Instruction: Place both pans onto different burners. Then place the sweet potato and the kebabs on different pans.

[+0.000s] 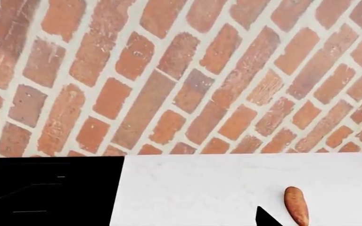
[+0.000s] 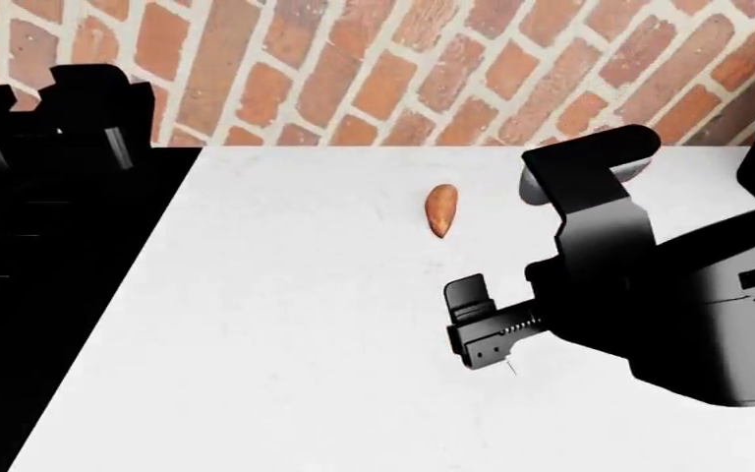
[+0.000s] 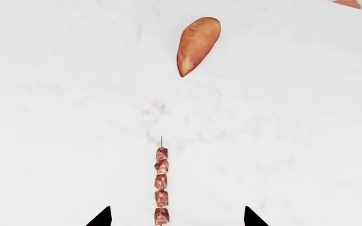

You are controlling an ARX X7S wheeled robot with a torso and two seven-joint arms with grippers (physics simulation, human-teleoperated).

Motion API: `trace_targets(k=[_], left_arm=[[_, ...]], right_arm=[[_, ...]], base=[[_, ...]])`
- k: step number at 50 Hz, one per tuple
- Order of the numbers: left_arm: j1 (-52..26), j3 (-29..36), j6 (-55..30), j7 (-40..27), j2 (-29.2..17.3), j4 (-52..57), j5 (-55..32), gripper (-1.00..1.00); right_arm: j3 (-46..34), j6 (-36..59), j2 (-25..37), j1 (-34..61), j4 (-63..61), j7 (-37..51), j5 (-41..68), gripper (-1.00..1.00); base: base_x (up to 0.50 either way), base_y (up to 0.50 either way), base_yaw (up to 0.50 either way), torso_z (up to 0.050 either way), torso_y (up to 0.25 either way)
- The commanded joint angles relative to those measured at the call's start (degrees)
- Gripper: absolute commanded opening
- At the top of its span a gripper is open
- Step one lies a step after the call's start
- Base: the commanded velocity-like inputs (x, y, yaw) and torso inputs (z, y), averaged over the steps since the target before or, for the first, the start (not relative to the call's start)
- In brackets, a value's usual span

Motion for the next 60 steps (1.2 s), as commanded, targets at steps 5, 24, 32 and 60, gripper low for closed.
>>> trace_targets(k=[5,24,32,60], left_arm=[[0.6,0.2,0.2,0.6,-0.2,0.1,0.6,1.0],[0.5,0.4,0.4,0.8,-0.2,0.0,0.8,1.0],[0.4,0.4,0.6,0.8,-0.2,0.2,0.7,1.0],[0.4,0.6,1.0,1.0,-0.4,0.4,0.6,1.0]], right_arm=[[-1.5,-0.4,-1.7,-3.9,1.7,-2.8,-4.7,1.0],[-3.4,0.1,-3.2,-6.6,4.0,-5.1,-8.0,1.0],[-4.2,0.4,-3.7,-7.5,4.8,-6.0,-9.5,1.0],[-3.9,-1.1,-1.7,-11.0,4.2,-9.7,-12.6,1.0]], base=[[0.0,0.0,0.0,0.0,0.0],[0.0,0.0,0.0,0.0,0.0],[0.0,0.0,0.0,0.0,0.0],[0.0,0.0,0.0,0.0,0.0]])
